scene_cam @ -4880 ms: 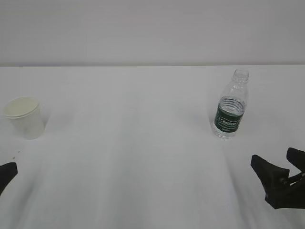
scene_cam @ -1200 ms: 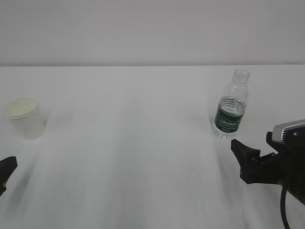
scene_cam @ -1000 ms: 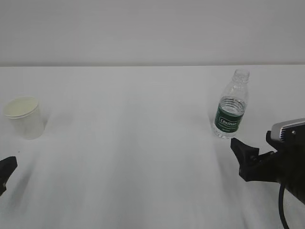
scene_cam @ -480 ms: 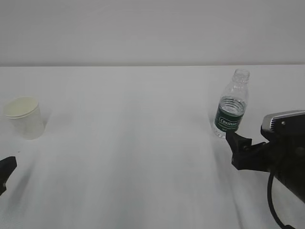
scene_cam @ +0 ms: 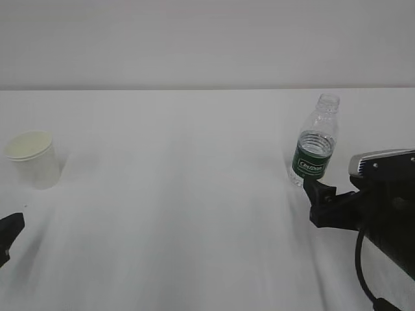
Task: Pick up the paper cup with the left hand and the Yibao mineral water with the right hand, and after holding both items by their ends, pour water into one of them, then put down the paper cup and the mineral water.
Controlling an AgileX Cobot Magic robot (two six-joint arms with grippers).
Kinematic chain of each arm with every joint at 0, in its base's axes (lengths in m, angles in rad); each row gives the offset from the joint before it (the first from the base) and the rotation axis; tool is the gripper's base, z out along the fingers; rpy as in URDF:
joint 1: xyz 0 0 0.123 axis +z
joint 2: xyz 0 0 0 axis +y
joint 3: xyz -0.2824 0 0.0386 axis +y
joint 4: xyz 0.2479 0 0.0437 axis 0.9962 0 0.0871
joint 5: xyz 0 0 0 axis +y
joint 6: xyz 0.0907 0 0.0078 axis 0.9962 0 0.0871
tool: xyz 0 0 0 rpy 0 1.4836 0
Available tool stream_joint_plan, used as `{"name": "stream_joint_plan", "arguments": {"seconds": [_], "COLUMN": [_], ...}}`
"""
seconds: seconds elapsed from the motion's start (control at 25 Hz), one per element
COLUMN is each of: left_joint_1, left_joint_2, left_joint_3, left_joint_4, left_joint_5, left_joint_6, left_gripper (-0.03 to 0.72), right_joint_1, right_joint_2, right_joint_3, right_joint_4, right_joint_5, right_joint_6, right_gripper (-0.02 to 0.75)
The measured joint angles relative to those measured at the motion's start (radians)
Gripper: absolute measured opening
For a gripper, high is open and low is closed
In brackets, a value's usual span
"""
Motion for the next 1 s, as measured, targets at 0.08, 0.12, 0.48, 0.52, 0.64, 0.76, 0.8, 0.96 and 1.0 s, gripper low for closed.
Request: {"name": "stream_joint_plan", "arguments": {"seconds": [0.08, 0.12, 0.48, 0.52, 0.64, 0.76, 0.8, 0.96, 1.0], "left_joint_1": [0.000, 0.000, 0.000, 0.000, 0.000, 0.000, 0.000, 0.000, 0.000], "left_joint_2": [0.000, 0.000, 0.000, 0.000, 0.000, 0.000, 0.000, 0.000, 0.000], "left_joint_3": [0.000, 0.000, 0.000, 0.000, 0.000, 0.000, 0.000, 0.000, 0.000], "left_joint_4": [0.005, 0.007, 0.009, 0.009, 0.009, 0.009, 0.009, 0.009, 0.010], "left_joint_5": [0.000, 0.000, 0.000, 0.000, 0.000, 0.000, 0.000, 0.000, 0.000], "left_joint_6": [0.000, 0.000, 0.000, 0.000, 0.000, 0.000, 0.000, 0.000, 0.000], "left_gripper": [0.529, 0.529, 0.523, 0.523, 0.523, 0.523, 0.523, 0.521, 0.521], "right_joint_1": [0.000, 0.000, 0.000, 0.000, 0.000, 0.000, 0.000, 0.000, 0.000], "right_joint_2": [0.007, 0.011, 0.045, 0.045, 0.053, 0.064, 0.069, 0.088, 0.095], "right_joint_3": [-0.011, -0.013, -0.031, -0.039, -0.056, -0.071, -0.076, -0.088, -0.091], "right_joint_4": [0.000, 0.000, 0.004, 0.004, 0.004, 0.004, 0.004, 0.004, 0.004], "right_joint_5": [0.000, 0.000, 0.000, 0.000, 0.000, 0.000, 0.000, 0.000, 0.000], "right_joint_6": [0.000, 0.000, 0.000, 0.000, 0.000, 0.000, 0.000, 0.000, 0.000], "right_gripper": [0.672, 0.671, 0.666, 0.666, 0.665, 0.665, 0.664, 0.664, 0.664]}}
